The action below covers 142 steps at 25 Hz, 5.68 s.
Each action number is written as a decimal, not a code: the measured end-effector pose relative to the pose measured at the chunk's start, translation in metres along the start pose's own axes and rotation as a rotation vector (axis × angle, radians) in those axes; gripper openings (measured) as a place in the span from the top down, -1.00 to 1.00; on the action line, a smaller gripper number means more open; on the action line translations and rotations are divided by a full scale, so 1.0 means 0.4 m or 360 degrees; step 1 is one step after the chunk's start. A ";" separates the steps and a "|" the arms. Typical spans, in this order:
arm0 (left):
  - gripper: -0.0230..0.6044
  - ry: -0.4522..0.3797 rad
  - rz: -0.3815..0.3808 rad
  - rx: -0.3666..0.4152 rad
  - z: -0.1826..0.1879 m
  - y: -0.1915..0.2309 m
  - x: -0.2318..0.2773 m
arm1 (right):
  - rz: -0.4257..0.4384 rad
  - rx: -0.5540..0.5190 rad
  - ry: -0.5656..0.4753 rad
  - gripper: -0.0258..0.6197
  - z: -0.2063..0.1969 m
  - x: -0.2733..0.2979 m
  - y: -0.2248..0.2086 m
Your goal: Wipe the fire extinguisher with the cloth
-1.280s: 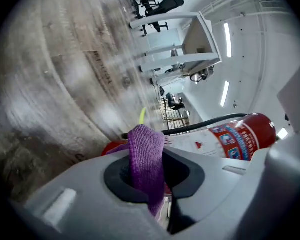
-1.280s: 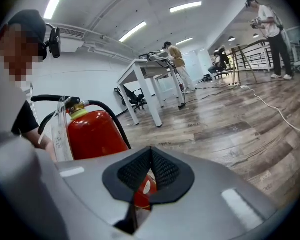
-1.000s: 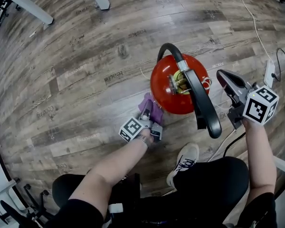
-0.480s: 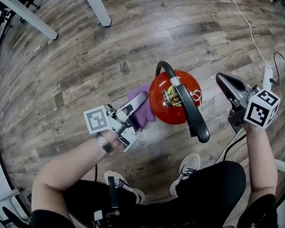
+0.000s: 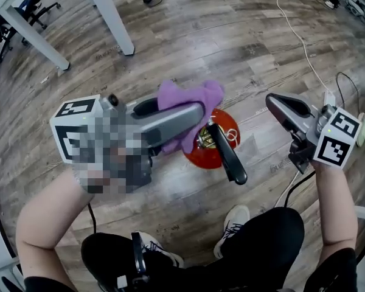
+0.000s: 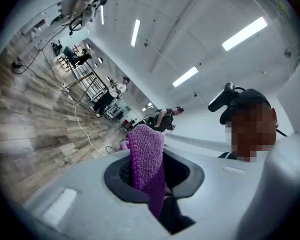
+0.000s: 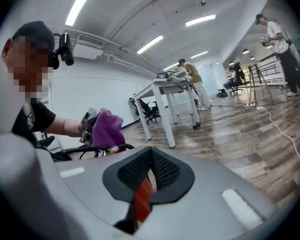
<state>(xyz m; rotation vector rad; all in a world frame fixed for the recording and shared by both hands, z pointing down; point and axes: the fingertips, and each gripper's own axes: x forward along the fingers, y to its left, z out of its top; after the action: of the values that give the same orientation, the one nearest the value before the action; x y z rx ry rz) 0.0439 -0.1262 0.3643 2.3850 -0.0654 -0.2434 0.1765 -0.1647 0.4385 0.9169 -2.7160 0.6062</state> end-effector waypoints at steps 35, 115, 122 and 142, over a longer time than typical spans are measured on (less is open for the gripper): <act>0.80 -0.0023 0.0123 0.0559 0.038 -0.131 -0.076 | 0.0579 -0.0553 0.0235 0.63 0.171 0.063 0.245; 0.92 0.0218 0.0300 -0.0121 -0.354 0.076 -0.190 | 0.0440 0.0270 0.0312 0.65 -0.473 0.107 0.066; 0.92 0.0189 0.0356 -0.0139 -0.357 0.081 -0.209 | 0.0312 0.0626 0.0720 0.65 -0.918 0.229 -0.033; 0.92 0.0249 0.0309 -0.0100 -0.376 0.043 -0.193 | 0.0681 0.0434 0.0059 0.65 -0.408 0.027 0.224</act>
<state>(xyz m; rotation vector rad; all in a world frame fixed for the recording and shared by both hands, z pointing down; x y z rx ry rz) -0.0022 -0.0294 0.4960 2.3079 -0.2115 0.0326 0.1236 -0.0330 0.5596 0.3588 -2.8553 1.0816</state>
